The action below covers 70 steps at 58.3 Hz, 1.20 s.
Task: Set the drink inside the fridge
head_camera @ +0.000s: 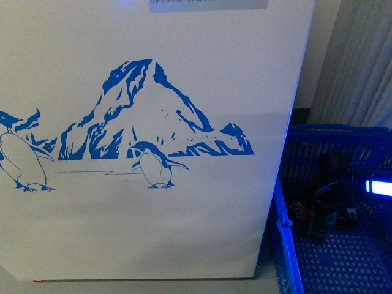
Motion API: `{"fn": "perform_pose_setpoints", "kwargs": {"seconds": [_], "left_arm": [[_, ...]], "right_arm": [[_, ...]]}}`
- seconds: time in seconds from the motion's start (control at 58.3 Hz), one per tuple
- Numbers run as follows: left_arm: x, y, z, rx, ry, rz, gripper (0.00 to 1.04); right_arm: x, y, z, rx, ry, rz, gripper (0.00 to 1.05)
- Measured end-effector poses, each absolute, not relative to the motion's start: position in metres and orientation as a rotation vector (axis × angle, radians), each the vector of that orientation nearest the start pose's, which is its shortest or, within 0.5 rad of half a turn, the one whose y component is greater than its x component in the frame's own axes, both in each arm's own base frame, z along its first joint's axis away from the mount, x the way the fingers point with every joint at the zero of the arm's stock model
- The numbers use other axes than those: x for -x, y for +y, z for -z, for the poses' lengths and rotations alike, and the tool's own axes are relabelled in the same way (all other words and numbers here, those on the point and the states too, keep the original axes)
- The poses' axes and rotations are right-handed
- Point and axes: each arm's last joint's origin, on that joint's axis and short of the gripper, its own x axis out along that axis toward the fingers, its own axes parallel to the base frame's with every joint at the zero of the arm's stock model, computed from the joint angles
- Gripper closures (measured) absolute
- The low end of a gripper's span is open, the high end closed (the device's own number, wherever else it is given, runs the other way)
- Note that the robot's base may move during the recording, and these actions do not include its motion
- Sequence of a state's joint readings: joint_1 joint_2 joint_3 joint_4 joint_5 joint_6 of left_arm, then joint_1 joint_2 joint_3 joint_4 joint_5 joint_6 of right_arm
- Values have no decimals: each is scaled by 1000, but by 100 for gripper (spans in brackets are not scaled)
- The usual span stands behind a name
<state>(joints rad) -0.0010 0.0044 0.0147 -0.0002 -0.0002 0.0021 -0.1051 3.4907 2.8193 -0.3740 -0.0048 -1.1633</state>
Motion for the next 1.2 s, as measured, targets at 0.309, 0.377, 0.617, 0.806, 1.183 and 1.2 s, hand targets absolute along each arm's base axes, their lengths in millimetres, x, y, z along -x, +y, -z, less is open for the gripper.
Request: {"fn": "perform_pose_setpoints", "kwargs": {"seconds": [0.309,0.377,0.617,0.806,1.183,1.2], "left_arm": [[-97,0,-168,-2,-10,1,8],[-97,0,-168,-2,-10,1,8],[-97,0,-168,-2,-10,1,8],[-97,0,-168,-2,-10,2,8],[-97,0,-168,-2,-10,1,8],[-97,0,-168,-2,-10,1,8]], "right_arm": [[-532,-60,172,980,976,-525,44],[-525,-64,168,970,995,-516,54],[-502,-80,130,904,968,-423,67],[-505,-85,19,801,797,-199,67],[-401,-96,-184,150,491,77,68],[-393,-96,-194,121,470,79,68]]}}
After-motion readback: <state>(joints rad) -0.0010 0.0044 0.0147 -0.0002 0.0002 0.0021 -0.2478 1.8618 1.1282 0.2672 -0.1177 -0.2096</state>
